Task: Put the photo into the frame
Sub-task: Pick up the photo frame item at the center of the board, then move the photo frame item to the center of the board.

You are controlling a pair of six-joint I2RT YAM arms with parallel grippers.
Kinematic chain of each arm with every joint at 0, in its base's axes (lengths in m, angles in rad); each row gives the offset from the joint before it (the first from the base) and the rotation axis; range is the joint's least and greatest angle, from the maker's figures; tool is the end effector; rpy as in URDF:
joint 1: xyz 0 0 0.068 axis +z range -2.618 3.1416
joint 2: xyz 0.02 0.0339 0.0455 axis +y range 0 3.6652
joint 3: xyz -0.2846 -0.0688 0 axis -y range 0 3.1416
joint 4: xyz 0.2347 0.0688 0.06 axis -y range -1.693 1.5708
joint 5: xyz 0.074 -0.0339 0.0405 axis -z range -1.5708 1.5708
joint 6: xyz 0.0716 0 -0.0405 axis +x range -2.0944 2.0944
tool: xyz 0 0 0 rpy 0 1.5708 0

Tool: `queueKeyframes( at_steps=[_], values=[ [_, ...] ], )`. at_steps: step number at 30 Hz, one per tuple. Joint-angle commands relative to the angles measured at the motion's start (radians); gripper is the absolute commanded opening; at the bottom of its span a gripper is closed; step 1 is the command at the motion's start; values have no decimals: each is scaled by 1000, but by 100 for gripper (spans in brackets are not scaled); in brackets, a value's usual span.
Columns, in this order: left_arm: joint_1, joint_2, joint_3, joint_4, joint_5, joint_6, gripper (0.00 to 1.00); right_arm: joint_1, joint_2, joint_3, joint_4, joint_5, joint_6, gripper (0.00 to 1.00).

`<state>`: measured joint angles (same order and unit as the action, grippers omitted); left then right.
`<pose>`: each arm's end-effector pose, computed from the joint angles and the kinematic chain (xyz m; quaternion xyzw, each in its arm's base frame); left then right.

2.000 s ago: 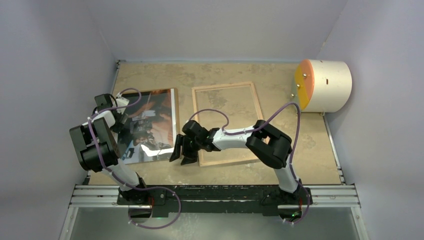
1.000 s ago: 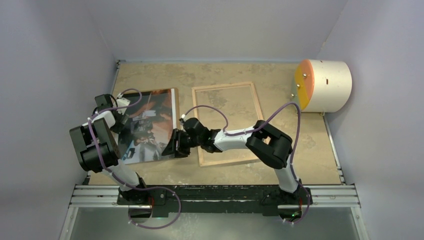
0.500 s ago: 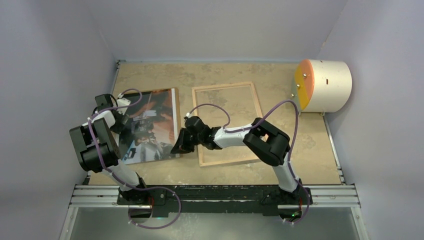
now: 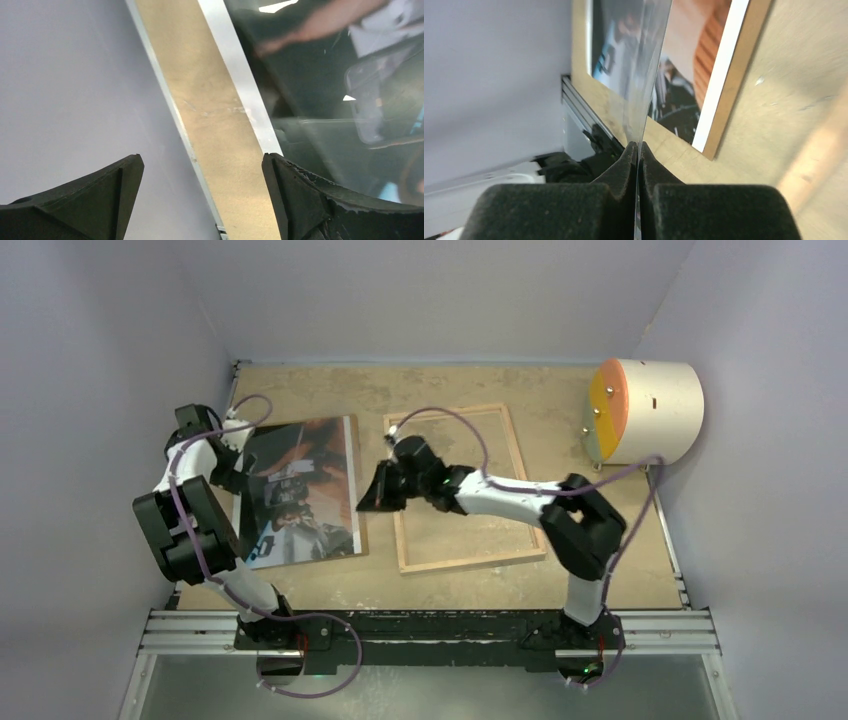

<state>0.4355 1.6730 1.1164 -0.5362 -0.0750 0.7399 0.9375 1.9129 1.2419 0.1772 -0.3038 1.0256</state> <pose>0.3122 0.1512 0.1945 0.1384 0.9610 0.1615 0.1767 0.2561 0.3850 0.2152 -0.0402 0.8512 0.4936 0.1737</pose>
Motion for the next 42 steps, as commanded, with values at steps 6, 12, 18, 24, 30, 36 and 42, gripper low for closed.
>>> queueKeyframes(
  at_steps=[6, 12, 18, 24, 30, 36, 42],
  values=[
    [-251, -71, 108, -159, 94, -136, 99, -306, -433, -204, -260, 93, -171, 0],
    [-573, -14, 125, -108, 51, -258, 100, -465, -593, -319, -392, 119, -200, 0],
    [-777, 121, 217, -72, -24, -327, 100, -532, -682, -365, -486, 195, -188, 0],
    [-843, 154, 245, -67, -30, -341, 100, -565, -791, -424, -544, 334, -127, 0],
    [-846, 91, 186, -75, -3, -329, 100, -584, -824, -481, -560, 440, -60, 0],
    [-868, 87, 139, -48, 12, -347, 100, -588, -818, -509, -543, 466, -30, 0],
    [-879, 159, 111, 21, -22, -368, 100, -588, -829, -523, -547, 487, -11, 0]
  ],
)
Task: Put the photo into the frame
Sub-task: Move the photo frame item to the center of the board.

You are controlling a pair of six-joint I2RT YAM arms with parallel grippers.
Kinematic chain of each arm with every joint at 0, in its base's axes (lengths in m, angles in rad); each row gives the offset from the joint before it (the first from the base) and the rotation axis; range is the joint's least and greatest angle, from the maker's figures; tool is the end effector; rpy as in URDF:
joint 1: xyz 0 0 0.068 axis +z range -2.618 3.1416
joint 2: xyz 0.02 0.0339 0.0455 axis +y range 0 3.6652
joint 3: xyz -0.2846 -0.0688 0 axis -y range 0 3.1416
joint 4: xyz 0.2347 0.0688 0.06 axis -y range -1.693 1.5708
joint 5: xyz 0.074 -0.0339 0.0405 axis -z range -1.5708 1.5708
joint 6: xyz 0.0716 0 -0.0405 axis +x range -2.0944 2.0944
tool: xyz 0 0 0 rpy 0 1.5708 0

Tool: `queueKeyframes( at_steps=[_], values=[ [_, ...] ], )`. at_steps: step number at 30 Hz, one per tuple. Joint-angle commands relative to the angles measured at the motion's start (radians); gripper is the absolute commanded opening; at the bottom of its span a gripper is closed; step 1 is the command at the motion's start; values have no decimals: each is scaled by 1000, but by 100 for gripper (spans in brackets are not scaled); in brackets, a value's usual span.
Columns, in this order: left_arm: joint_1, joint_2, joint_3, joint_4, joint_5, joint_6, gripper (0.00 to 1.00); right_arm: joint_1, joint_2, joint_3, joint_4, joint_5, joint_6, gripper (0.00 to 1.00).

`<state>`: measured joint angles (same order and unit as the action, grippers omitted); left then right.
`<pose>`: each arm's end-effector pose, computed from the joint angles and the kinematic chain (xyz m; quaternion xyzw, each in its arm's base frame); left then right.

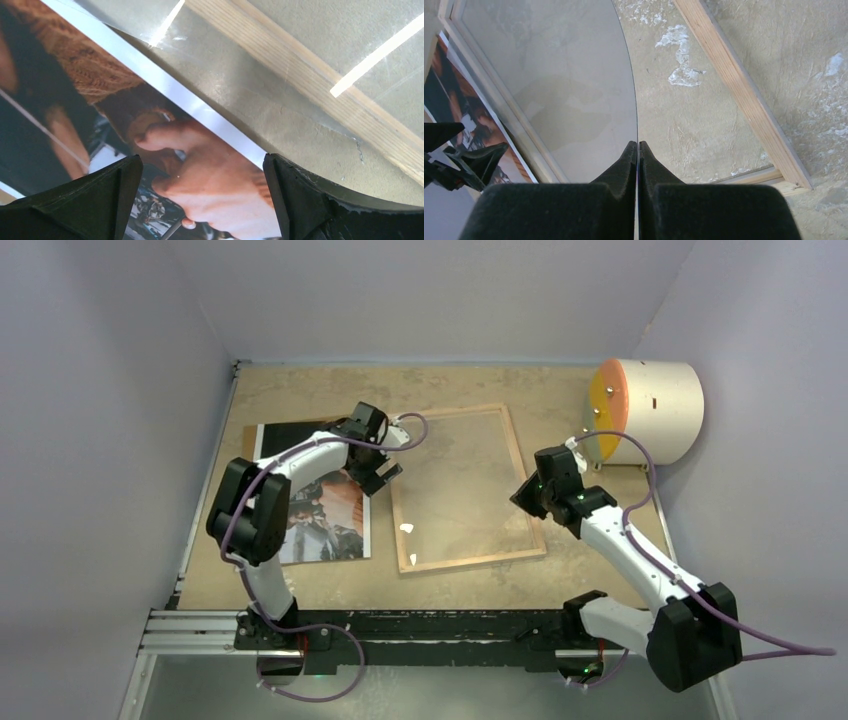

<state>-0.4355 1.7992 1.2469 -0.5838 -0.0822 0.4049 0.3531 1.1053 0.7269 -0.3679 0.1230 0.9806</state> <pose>0.3442 -0.1537 0.1868 0.3899 0.8944 0.0368 0.2160 0.2273 0.0744 0.2384 0.3057 0.8622 0.2031 0.3491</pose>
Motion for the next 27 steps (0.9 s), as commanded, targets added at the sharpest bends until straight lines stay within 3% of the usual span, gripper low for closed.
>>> queueKeyframes(
  at_steps=[1, 8, 14, 17, 20, 27],
  values=[
    [-7, 41, -26, 84, -24, -32, 100, -3, -27, -12, -8, 69, 38, 0],
    [-4, 57, -121, 162, -199, 19, 100, -3, -57, -67, 8, 77, 70, 0],
    [61, 3, -189, 174, -246, 69, 100, 0, -50, -137, 96, 57, 102, 0],
    [82, -19, -162, 146, -225, 58, 100, 4, -42, -164, 116, 49, 112, 0],
    [75, -36, -85, 72, -118, 11, 100, 16, -30, -172, 120, 48, 123, 0],
    [-6, 46, 66, -28, 71, -85, 100, 20, -57, -137, 53, 95, 161, 0]
  ],
)
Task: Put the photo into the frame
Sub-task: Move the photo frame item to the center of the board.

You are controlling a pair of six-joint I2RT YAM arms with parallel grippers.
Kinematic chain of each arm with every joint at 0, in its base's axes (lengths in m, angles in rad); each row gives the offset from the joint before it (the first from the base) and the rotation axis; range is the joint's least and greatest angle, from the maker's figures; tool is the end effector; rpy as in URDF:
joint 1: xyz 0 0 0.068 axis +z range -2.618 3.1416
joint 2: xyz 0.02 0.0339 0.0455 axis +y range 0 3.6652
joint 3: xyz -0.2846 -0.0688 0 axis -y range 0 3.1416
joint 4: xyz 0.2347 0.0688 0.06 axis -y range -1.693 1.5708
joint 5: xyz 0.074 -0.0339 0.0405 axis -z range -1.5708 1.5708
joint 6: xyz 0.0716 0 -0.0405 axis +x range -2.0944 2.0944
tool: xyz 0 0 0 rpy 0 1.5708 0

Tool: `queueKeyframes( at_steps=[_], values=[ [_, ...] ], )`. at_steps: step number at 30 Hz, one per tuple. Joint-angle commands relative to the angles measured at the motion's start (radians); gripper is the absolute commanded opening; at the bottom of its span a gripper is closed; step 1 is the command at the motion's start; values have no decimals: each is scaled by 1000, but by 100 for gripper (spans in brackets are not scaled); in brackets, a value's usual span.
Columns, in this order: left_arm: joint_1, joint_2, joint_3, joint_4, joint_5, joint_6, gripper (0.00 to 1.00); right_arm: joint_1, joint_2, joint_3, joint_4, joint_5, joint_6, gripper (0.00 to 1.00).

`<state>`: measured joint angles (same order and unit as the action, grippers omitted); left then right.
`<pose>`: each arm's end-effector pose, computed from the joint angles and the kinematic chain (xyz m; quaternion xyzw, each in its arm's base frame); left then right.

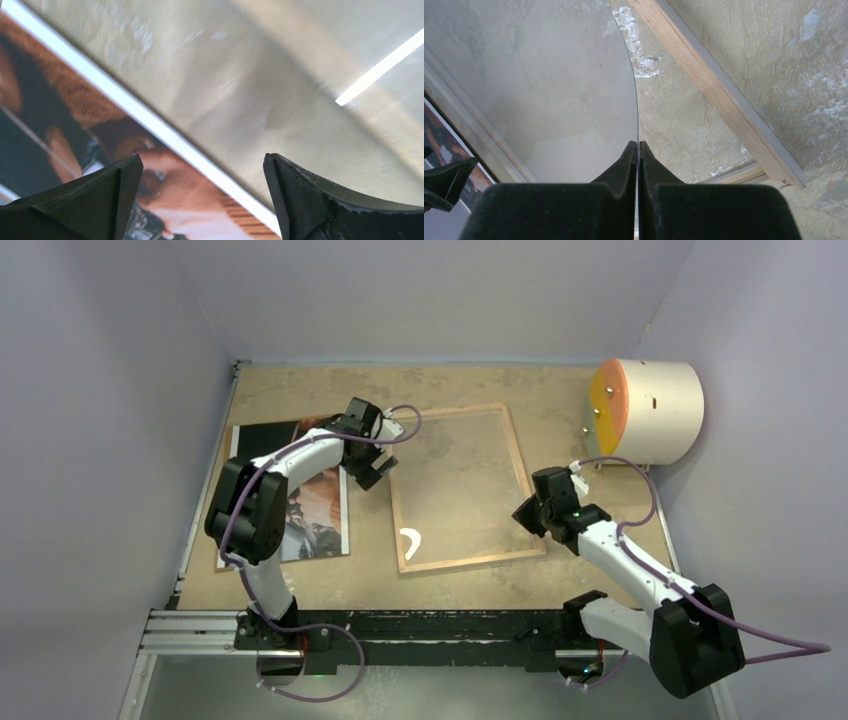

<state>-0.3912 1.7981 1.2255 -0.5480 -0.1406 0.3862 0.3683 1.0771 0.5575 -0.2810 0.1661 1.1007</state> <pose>0.3523 -0.1345 0.1836 0.3540 0.9058 0.0679 0.2228 0.2089 0.0679 0.1959 0.3598 0.8512 0.1938 0.3294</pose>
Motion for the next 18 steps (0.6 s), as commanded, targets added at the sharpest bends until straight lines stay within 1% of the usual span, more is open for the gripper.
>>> queueKeyframes(
  at_steps=[1, 6, 11, 18],
  values=[
    [-59, 60, 102, -70, 135, -72, 100, 4, -33, 51, -35, 64, 30, 0],
    [-65, 99, 144, -89, 210, -89, 100, 4, -15, 151, -63, 117, -39, 0],
    [-67, 96, 137, -98, 238, -84, 100, 3, -4, 214, -46, 165, -110, 0],
    [-69, 81, 146, -133, 348, -90, 100, 3, 44, 263, -20, 168, -169, 0]
  ],
)
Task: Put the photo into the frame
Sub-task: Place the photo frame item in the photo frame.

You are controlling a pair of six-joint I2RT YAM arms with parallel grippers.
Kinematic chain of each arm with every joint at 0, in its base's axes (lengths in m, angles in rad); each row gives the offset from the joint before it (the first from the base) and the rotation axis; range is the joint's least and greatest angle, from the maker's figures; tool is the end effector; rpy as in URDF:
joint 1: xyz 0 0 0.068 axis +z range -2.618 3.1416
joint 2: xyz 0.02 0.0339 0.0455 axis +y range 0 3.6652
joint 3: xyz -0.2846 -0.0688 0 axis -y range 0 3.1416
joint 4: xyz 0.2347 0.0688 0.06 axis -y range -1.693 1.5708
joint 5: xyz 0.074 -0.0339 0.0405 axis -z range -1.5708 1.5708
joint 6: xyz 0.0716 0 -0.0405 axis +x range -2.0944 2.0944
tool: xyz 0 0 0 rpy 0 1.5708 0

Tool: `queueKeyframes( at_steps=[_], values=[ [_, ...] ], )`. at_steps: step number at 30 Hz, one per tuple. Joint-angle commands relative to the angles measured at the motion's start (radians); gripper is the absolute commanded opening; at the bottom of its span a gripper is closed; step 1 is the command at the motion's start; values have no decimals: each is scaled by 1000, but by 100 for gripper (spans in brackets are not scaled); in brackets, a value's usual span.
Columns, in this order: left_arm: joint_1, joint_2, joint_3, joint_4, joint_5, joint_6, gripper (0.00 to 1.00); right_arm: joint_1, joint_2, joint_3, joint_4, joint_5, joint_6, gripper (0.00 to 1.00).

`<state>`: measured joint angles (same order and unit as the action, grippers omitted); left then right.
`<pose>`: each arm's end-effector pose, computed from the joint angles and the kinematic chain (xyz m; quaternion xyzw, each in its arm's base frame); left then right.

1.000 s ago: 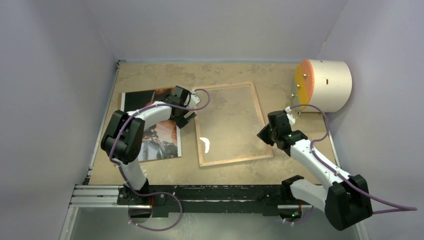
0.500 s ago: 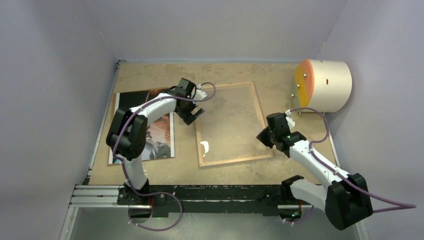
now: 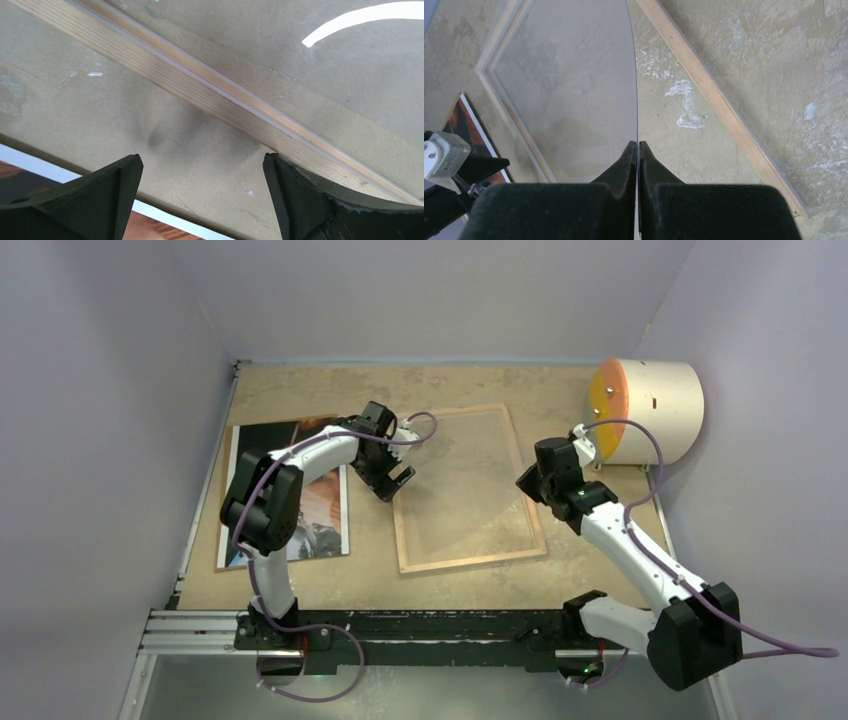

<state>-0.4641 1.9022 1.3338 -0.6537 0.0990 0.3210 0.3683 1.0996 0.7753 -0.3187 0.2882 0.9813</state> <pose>0.3477 -0.1819 0.1703 0.3842 0.9055 -0.0610 0.1693 0.2373 0.0698 0.2636 0.3283 0.8244 0.1764 0.4260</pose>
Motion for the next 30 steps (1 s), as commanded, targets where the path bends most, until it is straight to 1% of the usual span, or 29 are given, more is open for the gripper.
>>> queueKeyframes(
  at_steps=[1, 8, 12, 20, 26, 30],
  values=[
    [3, -22, 41, -29, 121, -31, 100, 3, 26, 45, 20, 41, -50, 0],
    [2, 7, 91, -64, 246, -59, 100, 3, 26, -1, 38, 11, -35, 0],
    [2, 16, 98, -51, 246, -70, 100, 3, 22, -15, 37, 8, -35, 0],
    [-15, 54, 17, 13, 116, -87, 100, 3, 18, -33, 38, -7, -29, 0],
    [-19, 78, -18, 36, -3, -52, 98, 3, 15, -43, 41, -28, -7, 0],
    [14, 44, -26, 46, -57, -10, 96, 3, 21, -59, 65, -40, 21, 0]
  ],
)
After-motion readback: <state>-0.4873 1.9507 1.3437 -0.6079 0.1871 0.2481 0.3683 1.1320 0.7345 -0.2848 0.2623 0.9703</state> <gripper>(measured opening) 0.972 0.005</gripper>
